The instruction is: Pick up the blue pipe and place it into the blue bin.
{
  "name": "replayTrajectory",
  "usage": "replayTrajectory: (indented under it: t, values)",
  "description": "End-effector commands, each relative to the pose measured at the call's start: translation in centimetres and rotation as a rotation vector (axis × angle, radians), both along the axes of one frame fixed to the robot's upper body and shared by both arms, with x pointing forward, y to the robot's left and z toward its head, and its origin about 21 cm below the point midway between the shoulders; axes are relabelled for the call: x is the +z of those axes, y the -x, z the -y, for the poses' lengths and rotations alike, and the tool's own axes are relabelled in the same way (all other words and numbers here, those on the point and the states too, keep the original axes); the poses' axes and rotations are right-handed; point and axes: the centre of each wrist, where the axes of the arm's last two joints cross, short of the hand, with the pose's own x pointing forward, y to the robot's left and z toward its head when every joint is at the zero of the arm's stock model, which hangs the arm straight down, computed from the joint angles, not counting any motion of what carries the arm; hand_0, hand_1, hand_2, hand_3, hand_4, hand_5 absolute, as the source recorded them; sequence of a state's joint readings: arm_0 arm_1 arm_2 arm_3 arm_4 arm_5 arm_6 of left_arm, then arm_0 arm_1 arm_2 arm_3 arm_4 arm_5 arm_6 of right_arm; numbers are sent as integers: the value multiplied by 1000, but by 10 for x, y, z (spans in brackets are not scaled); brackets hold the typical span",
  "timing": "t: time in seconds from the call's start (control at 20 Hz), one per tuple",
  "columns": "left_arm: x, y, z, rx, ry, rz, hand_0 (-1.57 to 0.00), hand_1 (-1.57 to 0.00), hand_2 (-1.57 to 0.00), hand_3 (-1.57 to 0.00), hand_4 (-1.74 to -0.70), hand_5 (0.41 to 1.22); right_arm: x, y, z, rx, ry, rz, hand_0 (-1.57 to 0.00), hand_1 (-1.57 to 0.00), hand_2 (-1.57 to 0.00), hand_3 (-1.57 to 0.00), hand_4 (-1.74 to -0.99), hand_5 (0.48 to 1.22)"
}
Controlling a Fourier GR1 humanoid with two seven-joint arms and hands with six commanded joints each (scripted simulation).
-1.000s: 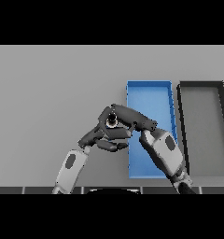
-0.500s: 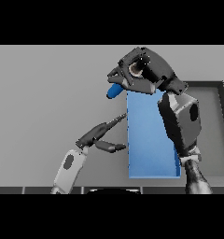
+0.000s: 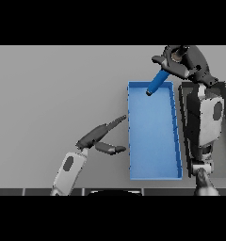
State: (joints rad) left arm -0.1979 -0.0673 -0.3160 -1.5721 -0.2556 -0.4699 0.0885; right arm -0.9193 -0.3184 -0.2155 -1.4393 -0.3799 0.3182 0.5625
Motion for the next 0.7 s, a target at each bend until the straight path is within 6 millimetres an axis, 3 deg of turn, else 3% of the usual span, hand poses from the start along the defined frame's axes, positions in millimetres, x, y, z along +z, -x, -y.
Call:
replayTrajectory:
  t: [0.0, 0.25, 0.5, 0.6, 0.65]
  values:
    - [-1, -1, 3, 2, -6, -4, 1, 1, 1, 1, -865, 419, -10, 0, 6, -17, 10, -27, -1571, -1571, -1571, -1571, -1741, 1221]
    - [-1, 4, 0, 3, 15, -15, 1, 1, 1, 1, -878, 423, -71, 17, 32, -124, 38, -192, -1571, -1571, -1571, -1571, -1741, 1221]
    - [0, 6, -2, 2, 26, -13, 1, 1, 1, 1, -884, 425, -115, 32, 40, -277, 108, -342, -1571, -1571, -1571, -1571, -1741, 1221]
    - [0, 8, 1, -1, 24, -21, 1, 1, 1, 1, -888, 422, -133, 37, 37, -322, 128, -415, -1571, -1571, -1571, -1521, -1741, 1221]
    - [-2, 8, -2, -2, 26, -19, 1, 1, 1, 1, -887, 420, -138, 39, 36, -337, 140, -438, -1571, -1571, -1571, -1255, -1741, 1221]
